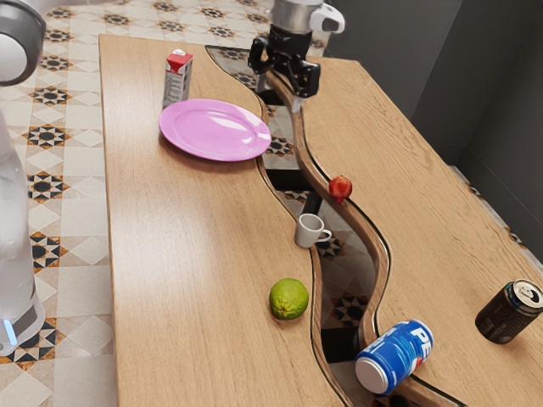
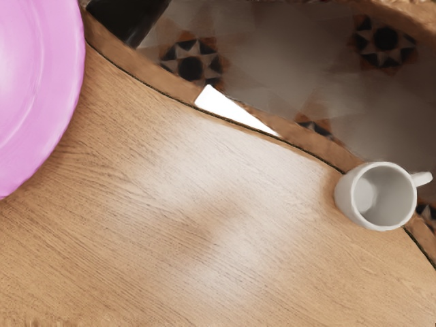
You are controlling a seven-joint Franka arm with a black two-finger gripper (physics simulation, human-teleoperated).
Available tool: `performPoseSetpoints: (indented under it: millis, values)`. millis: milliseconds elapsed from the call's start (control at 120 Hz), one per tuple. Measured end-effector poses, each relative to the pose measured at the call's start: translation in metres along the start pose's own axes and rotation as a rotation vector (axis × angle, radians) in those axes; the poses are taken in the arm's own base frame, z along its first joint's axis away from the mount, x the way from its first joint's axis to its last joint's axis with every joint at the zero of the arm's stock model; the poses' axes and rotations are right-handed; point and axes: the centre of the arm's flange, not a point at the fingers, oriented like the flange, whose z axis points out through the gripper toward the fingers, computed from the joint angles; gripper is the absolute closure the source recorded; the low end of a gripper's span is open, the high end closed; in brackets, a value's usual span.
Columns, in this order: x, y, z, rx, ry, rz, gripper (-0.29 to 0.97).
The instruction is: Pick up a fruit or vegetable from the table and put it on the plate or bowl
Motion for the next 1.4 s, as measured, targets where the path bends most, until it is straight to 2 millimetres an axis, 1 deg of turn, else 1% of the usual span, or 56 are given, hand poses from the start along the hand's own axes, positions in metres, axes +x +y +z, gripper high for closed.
performPoseSetpoints:
  millis: [75, 133, 167, 208, 258, 342, 392, 417, 442, 467, 492, 575, 625, 708, 775, 833, 883, 967, 1008, 1100, 1192, 1242, 1400]
  values:
    - [0.000, -0.005, 0.001, 0.014, -0.014, -0.209, 0.00]
    - [0.010, -0.005, -0.003, 0.012, -0.010, -0.361, 0.00]
    - [0.012, -0.005, -0.005, 0.012, -0.009, -0.439, 0.00]
    - [0.010, 0.005, -0.004, 0.015, -0.014, -0.508, 0.00]
    - [0.003, 0.020, -0.006, -0.001, -0.033, -0.575, 0.00]
    - [-0.022, 0.040, -0.020, -0.030, -0.044, -0.617, 0.00]
    - [-0.031, 0.045, -0.027, -0.044, -0.047, -0.618, 0.00]
    - [-0.030, 0.043, -0.027, -0.045, -0.050, -0.616, 0.00]
    - [-0.025, 0.039, -0.025, -0.036, -0.044, -0.618, 0.00]
    - [-0.017, 0.037, -0.023, -0.018, -0.018, -0.616, 0.00]
    - [-0.007, 0.040, -0.020, -0.004, 0.010, -0.603, 0.00]
    - [0.032, 0.067, 0.008, 0.042, 0.056, -0.534, 0.00]
    - [0.049, 0.079, 0.023, 0.044, 0.053, -0.474, 0.00]
    - [0.074, 0.078, 0.044, 0.027, 0.045, -0.363, 0.00]
    - [0.102, 0.080, 0.080, 0.027, 0.028, -0.286, 0.00]
    - [0.117, 0.088, 0.108, 0.018, 0.016, -0.207, 0.00]
    - [0.130, 0.084, 0.120, 0.004, 0.020, -0.162, 0.00]
    - [0.159, 0.057, 0.136, -0.013, 0.024, -0.125, 0.00]
    - [0.166, 0.054, 0.144, -0.022, 0.024, -0.092, 0.00]
    - [0.176, 0.056, 0.163, -0.034, 0.023, -0.006, 0.00]
    - [0.181, 0.070, 0.189, -0.055, 0.015, 0.091, 0.00]
    - [0.186, 0.074, 0.202, -0.064, 0.016, 0.132, 0.00]
    - [0.198, 0.073, 0.219, -0.083, 0.046, 0.228, 0.00]
